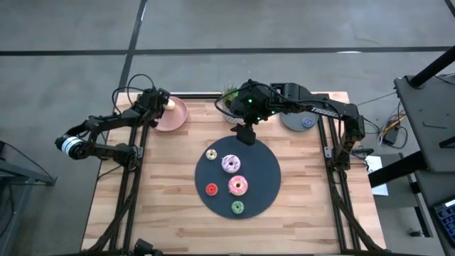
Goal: Pick & Place donuts
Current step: Put the large white donut on the pink plate
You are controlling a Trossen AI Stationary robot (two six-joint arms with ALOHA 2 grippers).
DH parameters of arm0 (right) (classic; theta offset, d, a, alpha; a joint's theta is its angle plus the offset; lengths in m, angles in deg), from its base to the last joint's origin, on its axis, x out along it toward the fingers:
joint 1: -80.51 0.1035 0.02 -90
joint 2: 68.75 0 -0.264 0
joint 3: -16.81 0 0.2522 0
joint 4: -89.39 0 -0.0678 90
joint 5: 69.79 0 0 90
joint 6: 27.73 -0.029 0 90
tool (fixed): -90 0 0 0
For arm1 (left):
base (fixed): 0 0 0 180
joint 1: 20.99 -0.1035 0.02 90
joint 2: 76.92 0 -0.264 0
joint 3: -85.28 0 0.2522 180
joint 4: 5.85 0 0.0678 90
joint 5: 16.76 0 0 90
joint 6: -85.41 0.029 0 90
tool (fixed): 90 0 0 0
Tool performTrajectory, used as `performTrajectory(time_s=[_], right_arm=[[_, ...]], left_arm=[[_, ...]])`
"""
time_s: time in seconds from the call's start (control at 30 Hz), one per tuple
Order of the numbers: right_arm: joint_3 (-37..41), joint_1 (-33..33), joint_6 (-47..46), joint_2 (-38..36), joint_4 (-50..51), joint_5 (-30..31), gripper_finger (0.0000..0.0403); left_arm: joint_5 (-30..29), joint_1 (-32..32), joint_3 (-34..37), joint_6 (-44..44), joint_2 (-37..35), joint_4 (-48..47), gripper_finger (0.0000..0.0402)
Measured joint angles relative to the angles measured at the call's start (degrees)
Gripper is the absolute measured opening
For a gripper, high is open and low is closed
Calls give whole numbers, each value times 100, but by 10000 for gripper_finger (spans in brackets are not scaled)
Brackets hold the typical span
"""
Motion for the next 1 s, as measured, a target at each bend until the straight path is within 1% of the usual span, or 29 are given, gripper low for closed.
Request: performTrajectory(time_s=[0.13, 0.33, 0.47, 0.87, 1.0], right_arm=[[0, 0, 1, 0, -1, 0, 249], [0, 0, 20, 0, -2, 0, 249], [0, 0, 22, -3, -4, 0, 249], [0, 0, 48, -7, -3, -1, 249], [0, 0, 107, -7, -4, -2, 249]], left_arm=[[137, 0, 0, 5, 0, -2, 184], [487, -2, 0, 46, 0, -21, 186], [614, 4, 0, 23, 0, -214, 186], [525, 37, 0, -75, -108, -435, 186], [453, 37, 0, -163, -258, -799, 186]])
